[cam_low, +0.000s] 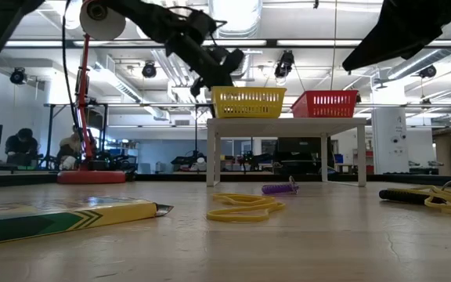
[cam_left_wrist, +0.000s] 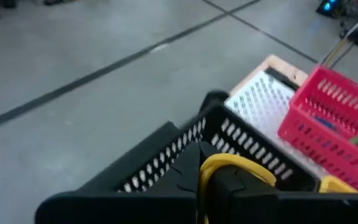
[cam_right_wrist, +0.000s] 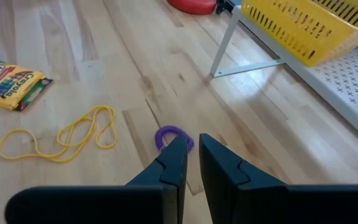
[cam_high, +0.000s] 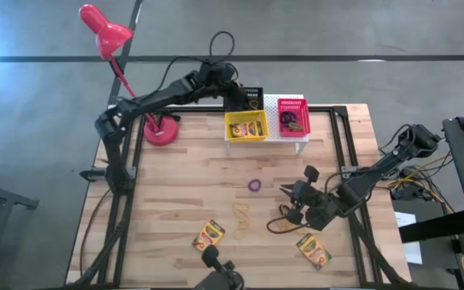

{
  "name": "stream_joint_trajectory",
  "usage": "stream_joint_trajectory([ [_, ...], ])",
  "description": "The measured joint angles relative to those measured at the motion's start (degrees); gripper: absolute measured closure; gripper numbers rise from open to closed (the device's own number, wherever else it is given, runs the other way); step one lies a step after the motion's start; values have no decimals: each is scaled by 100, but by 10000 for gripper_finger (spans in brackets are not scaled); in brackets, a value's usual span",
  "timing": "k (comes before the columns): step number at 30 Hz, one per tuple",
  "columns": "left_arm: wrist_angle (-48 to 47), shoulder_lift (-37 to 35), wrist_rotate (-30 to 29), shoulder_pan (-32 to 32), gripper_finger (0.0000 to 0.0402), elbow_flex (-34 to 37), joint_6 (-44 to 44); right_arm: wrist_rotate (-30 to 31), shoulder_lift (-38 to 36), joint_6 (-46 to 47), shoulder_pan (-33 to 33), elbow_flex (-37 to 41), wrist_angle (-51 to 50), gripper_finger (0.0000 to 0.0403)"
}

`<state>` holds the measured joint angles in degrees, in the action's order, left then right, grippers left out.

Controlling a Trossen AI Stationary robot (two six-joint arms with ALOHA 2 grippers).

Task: Pick & Place Office Desk Supplies
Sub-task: Put the yellow rubber band into the black bin on the shelf

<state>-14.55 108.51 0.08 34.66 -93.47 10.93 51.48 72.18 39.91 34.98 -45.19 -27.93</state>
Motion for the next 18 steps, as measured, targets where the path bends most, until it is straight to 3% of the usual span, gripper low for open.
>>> stream_joint_trajectory([
  [5, -274, 182, 124, -10, 376, -146, -1, 6, 0, 0, 0, 0, 6, 364],
  [9, -629, 209, 144, -5, 343, -414, -1, 9, 0, -1, 0, 0, 27, 364],
  [13, -1442, 204, 149, 4, 308, -930, 1, 13, 0, -1, 0, 10, 37, 364],
  [18, -2320, 244, 61, 21, 303, -1489, 4, 145, 0, -1, 0, 11, 95, 364],
])
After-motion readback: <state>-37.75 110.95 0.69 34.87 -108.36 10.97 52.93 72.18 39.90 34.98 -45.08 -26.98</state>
